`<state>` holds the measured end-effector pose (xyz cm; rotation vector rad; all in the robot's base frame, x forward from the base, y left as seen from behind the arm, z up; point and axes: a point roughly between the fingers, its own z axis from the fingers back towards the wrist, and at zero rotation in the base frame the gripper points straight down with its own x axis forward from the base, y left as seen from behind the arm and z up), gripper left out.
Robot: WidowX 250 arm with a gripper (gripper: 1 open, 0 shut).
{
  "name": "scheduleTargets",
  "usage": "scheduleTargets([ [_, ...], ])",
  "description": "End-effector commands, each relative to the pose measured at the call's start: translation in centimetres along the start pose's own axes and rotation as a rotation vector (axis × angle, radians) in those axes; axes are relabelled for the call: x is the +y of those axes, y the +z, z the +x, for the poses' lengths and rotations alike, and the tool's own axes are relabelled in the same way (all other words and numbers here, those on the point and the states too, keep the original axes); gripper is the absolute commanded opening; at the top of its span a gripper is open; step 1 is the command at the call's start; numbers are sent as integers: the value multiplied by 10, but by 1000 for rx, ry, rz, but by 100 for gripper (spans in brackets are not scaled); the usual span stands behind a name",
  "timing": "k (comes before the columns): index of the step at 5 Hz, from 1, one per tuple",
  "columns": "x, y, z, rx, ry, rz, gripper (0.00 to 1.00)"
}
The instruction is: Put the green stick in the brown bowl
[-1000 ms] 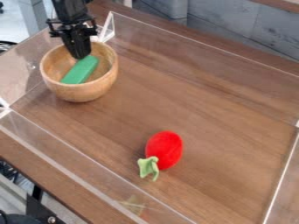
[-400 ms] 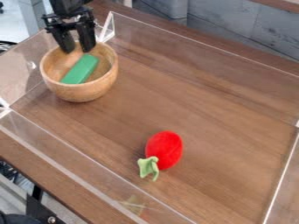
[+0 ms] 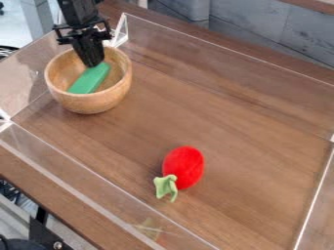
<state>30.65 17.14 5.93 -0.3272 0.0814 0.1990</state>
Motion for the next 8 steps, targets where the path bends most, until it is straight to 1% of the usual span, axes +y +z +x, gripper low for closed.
scheduleTargets([
  [1, -16, 38, 8, -90, -52, 41, 100],
  [2, -11, 42, 14, -93, -55, 35, 0],
  [3, -8, 48, 19, -100, -58, 24, 0],
  [4, -5, 56, 8, -106, -42, 0, 100],
  [5, 0, 58, -2, -106, -28, -12, 100],
  [6, 1, 62, -7, -109, -20, -22, 0],
  [7, 4, 77, 4, -81, -92, -21, 0],
  [8, 8, 85, 12, -41, -170, -12, 100],
])
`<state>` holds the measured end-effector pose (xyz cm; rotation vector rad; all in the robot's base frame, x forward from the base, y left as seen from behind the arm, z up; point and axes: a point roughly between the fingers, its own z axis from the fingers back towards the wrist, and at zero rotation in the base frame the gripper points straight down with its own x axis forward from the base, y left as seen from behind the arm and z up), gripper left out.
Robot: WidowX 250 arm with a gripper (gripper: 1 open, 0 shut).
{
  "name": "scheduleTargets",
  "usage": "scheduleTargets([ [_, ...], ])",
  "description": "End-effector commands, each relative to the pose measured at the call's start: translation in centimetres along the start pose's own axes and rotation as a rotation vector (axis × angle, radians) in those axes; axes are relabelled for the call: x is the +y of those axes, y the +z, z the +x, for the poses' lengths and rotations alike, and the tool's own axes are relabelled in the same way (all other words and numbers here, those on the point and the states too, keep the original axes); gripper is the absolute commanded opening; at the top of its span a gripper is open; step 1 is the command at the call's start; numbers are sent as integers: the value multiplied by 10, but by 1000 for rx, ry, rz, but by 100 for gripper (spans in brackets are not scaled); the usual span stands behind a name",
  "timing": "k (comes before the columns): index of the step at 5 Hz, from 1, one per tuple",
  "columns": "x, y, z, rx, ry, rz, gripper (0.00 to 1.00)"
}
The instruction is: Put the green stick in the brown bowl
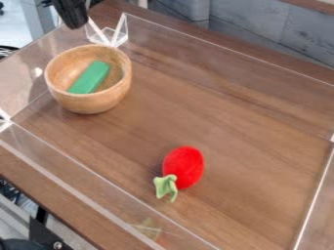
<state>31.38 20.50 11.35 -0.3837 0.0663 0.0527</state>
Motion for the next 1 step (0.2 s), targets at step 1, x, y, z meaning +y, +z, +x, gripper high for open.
scheduleTargets([
  [1, -8, 2, 9, -19, -34, 51, 0],
])
